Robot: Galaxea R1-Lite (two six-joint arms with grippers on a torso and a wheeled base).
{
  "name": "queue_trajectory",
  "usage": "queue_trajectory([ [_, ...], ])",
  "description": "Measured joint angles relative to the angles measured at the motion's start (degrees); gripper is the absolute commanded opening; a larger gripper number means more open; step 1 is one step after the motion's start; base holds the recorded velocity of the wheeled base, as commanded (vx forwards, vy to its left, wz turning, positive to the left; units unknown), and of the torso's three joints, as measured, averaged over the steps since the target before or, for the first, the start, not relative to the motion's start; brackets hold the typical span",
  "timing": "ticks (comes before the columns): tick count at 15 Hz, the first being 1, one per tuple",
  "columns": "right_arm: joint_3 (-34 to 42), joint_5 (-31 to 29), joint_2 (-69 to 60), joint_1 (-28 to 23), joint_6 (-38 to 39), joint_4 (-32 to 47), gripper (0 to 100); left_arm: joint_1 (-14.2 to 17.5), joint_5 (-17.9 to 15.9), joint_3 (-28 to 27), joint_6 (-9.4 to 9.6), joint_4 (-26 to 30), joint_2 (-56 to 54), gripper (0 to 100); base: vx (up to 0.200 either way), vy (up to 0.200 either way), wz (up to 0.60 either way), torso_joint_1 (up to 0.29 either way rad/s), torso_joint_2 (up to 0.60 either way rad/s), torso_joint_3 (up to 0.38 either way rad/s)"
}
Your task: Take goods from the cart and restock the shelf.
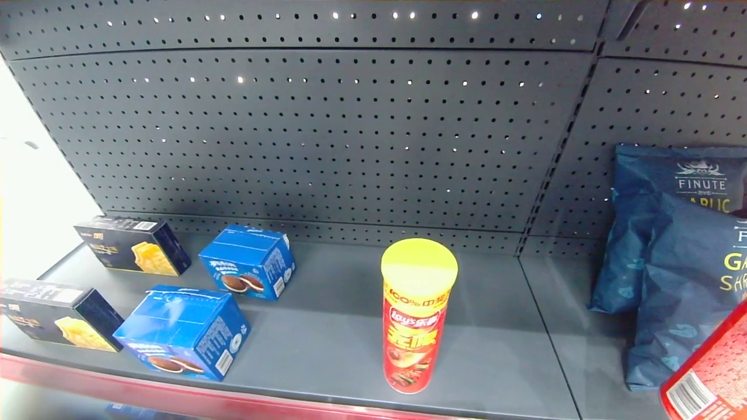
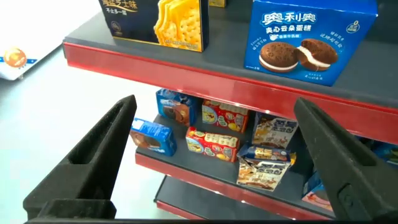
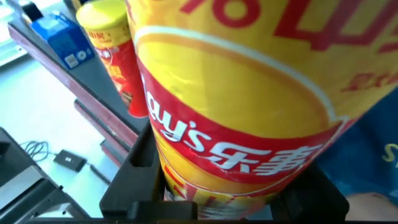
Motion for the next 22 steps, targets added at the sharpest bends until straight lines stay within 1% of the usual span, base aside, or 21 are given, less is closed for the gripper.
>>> queue_trajectory([
  [2, 0.11, -0.11, 2.84, 1.46, 0.09, -1.35, 0, 0.04, 0.00, 0.00, -0.02, 0.00, 0.00, 100, 0.000, 0.000, 0.00, 0.000, 0.00, 0.000],
  [4, 0.55, -1.61, 6.70, 3.29, 0.24, -5.11, 0, 0.00, 0.00, 0.00, -0.02, 0.00, 0.00, 100, 0.000, 0.000, 0.00, 0.000, 0.00, 0.000],
  [5, 0.85, -3.28, 9.29, 4.58, 0.38, -8.45, 0, 0.04, -0.02, 0.00, 0.00, 0.00, 0.02, 100, 0.000, 0.000, 0.00, 0.000, 0.00, 0.000],
  [8, 1.57, -8.85, 19.49, 8.72, 1.32, -22.24, 0, 0.00, 0.00, 0.00, -0.02, 0.00, 0.05, 100, 0.000, 0.000, 0.00, 0.000, 0.00, 0.000],
  [10, 0.99, -11.67, 26.33, 10.46, 2.19, -28.21, 0, 0.01, -0.02, 0.00, -0.02, 0.00, 0.05, 100, 0.000, 0.000, 0.00, 0.000, 0.00, 0.000],
  [14, -4.00, -17.40, 38.46, 12.41, 4.07, -33.93, 0, 0.01, 0.00, 0.00, -0.02, -0.02, 0.05, 100, 0.000, 0.000, 0.00, 0.000, 0.00, 0.000],
  [15, -5.01, -18.96, 40.47, 12.54, 4.14, -34.34, 0, 0.01, 0.00, 0.00, -0.02, 0.00, 0.05, 100, 0.000, 0.000, 0.00, 0.000, 0.00, 0.000],
  [17, -7.22, -21.71, 45.81, 12.65, 4.14, -37.68, 0, 0.01, 0.00, 0.00, 0.00, 0.00, 0.05, 100, 0.000, 0.000, 0.00, 0.000, 0.00, 0.000],
  [20, -10.61, -23.16, 53.98, 13.24, 4.07, -46.10, 0, 0.01, -0.02, 0.00, -0.02, 0.00, 0.05, 100, 0.000, 0.000, 0.00, 0.000, 0.00, 0.000],
  [22, -12.98, -23.33, 57.86, 13.43, 3.99, -47.68, 0, 0.01, -0.02, 0.00, -0.02, 0.02, 0.06, 100, 0.000, 0.000, 0.00, 0.000, 0.00, 0.000],
])
